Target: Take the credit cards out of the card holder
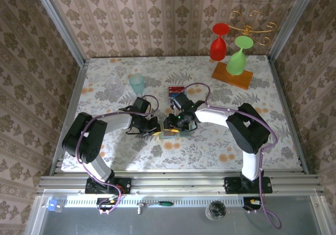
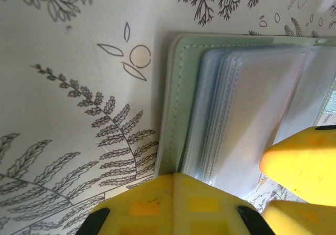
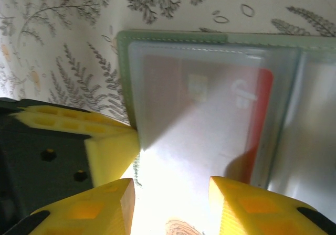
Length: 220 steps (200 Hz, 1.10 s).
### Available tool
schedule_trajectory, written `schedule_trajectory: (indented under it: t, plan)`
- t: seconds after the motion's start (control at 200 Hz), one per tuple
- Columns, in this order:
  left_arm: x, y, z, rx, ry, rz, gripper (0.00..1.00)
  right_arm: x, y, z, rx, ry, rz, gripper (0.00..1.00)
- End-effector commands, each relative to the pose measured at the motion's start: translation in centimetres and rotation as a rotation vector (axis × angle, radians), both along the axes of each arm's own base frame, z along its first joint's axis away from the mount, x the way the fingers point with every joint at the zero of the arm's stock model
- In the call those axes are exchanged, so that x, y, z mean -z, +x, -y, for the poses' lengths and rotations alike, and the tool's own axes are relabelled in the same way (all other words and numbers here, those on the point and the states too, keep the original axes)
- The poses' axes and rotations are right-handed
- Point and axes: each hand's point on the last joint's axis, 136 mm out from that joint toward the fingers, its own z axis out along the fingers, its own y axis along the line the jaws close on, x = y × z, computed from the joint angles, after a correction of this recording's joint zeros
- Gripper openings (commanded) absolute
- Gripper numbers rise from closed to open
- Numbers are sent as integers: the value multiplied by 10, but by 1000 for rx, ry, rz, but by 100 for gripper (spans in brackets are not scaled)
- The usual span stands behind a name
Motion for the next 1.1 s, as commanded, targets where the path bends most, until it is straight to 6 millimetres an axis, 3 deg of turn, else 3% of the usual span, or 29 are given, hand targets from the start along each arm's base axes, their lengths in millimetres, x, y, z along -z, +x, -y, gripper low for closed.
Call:
schedule_trajectory:
  t: [0.0, 0.645, 1.095]
  plan:
    - [12, -9, -8, 13, 37, -31, 0, 5, 0, 9, -7, -69, 5, 42]
    - [4, -2, -5, 16, 36, -15, 0, 7, 3, 27, 20, -102, 25, 38]
    - [-27, 17, 0, 4, 2, 45, 0, 13, 2, 32, 45, -70, -3, 28]
